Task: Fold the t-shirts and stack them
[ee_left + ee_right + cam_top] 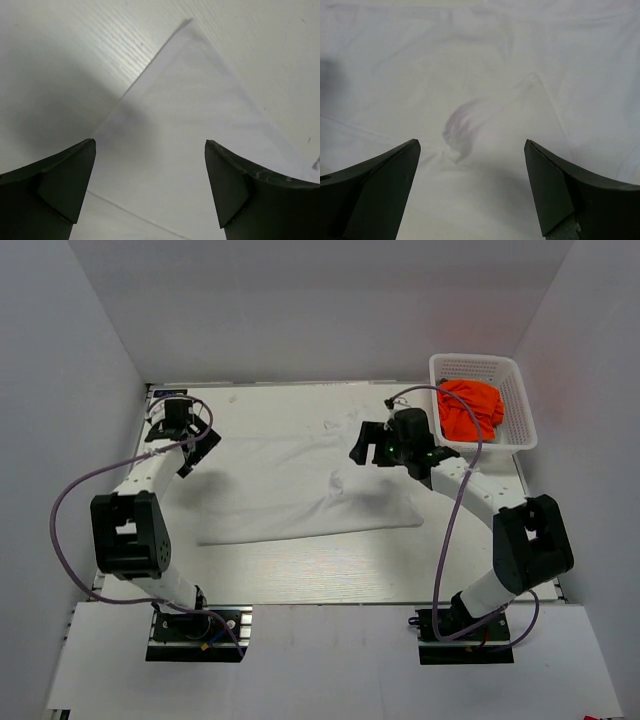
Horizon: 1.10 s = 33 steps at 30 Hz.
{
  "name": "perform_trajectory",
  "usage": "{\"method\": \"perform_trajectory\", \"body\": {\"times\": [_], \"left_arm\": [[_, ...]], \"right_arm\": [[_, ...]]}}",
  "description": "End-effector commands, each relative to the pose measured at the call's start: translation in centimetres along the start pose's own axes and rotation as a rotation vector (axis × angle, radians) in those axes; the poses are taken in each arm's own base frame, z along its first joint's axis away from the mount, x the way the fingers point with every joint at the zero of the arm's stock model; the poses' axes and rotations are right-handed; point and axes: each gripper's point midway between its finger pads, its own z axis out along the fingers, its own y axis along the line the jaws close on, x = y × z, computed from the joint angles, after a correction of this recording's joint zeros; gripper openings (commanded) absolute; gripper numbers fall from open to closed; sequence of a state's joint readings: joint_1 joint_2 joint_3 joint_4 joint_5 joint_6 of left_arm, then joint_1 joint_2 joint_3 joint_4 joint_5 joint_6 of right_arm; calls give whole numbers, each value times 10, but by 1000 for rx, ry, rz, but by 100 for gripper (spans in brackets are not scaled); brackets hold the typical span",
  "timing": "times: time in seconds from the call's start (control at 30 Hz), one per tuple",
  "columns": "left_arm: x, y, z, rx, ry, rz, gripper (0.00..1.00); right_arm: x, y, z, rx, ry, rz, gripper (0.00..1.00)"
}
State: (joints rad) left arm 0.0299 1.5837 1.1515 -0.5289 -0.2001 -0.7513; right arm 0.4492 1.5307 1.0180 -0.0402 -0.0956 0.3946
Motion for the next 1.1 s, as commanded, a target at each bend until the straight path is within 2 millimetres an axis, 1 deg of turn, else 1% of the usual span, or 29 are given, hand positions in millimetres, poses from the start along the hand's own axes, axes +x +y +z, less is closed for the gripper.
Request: {"method": "perform_trajectory", "body": {"times": [0.0, 0.03, 0.07, 0.1, 0.13, 0.17, 0.23, 0.27, 0.3, 0.33, 0.37, 0.4, 0.43, 0.47, 0.5, 0.6, 0.67, 0.7, 0.73, 0.77, 0.8, 0.83, 0.87, 0.9, 0.93, 0.97, 1.0, 1.03, 1.07], "left_arm": [[-22, 0, 26, -94, -44, 19, 100], [-31, -8, 25, -100, -37, 21, 100], [-34, -8, 30, -123, -34, 26, 100], [-35, -9, 36, -140, -29, 30, 100], [-39, -9, 48, -152, -24, 26, 100], [-43, -14, 52, -147, -29, 24, 100], [-42, -19, 65, -140, -21, 34, 96], [-33, -18, 79, -149, 12, 41, 94], [-38, -24, 83, -142, 5, 39, 89], [-37, -26, 89, -138, 14, 39, 86], [-32, -25, 100, -151, 29, 44, 84], [-37, -30, 102, -142, 19, 41, 84], [-37, -31, 106, -144, 21, 41, 82], [-33, -30, 109, -142, 35, 43, 80], [-38, -35, 112, -127, 18, 49, 80], [-38, -37, 120, -117, 8, 60, 79], [-39, -34, 125, -134, -8, 61, 79], [-44, -35, 124, -137, -23, 59, 77], [-41, -34, 129, -140, -19, 60, 76], [-45, -37, 128, -133, -27, 57, 76], [-42, -35, 135, -141, -17, 73, 74], [-37, -35, 138, -139, -4, 74, 74], [-40, -37, 137, -133, -9, 84, 70], [-34, -39, 143, -115, 15, 94, 68], [-31, -40, 147, -104, 20, 93, 65], [-26, -39, 148, -100, 38, 104, 60], [-23, -42, 151, -76, 48, 112, 57], [-19, -42, 153, -69, 59, 112, 53], [-17, -42, 154, -59, 63, 121, 43]], "right_arm": [[-41, -10, 15, 58, -86, -64, 90], [-42, -12, 18, 66, -84, -65, 90], [-53, -10, 19, 66, -100, -70, 90], [-53, -11, 23, 76, -84, -79, 90], [-56, -24, 28, 126, -91, -72, 90], [-63, -26, 31, 137, -102, -84, 90], [-72, -37, 35, 175, -113, -79, 90], [-71, -44, 40, 187, -97, -85, 90], [-72, -45, 43, 190, -95, -82, 90], [-78, -48, 49, 195, -97, -85, 90], [-79, -49, 52, 195, -96, -84, 90], [-82, -51, 53, 197, -98, -85, 90], [-86, -51, 57, 194, -101, -91, 90], [-83, -57, 61, 202, -86, -82, 90], [-87, -56, 63, 198, -91, -82, 90], [-86, -70, 75, 215, -68, -77, 90], [-89, -74, 82, 217, -64, -76, 90], [-93, -76, 82, 218, -72, -78, 90], [-91, -78, 85, 218, -64, -77, 90], [-101, -76, 86, 213, -81, -86, 90], [-97, -82, 91, 222, -68, -80, 90], [-103, -82, 92, 222, -81, -81, 90], [-105, -84, 96, 222, -81, -84, 90], [-103, -87, 100, 225, -75, -84, 90], [-107, -91, 104, 231, -82, -79, 90], [-108, -93, 108, 232, -84, -90, 90], [-112, -93, 114, 224, -89, -97, 90], [-111, -100, 119, 225, -81, -106, 90], [-113, -101, 123, 225, -83, -125, 90]]}}
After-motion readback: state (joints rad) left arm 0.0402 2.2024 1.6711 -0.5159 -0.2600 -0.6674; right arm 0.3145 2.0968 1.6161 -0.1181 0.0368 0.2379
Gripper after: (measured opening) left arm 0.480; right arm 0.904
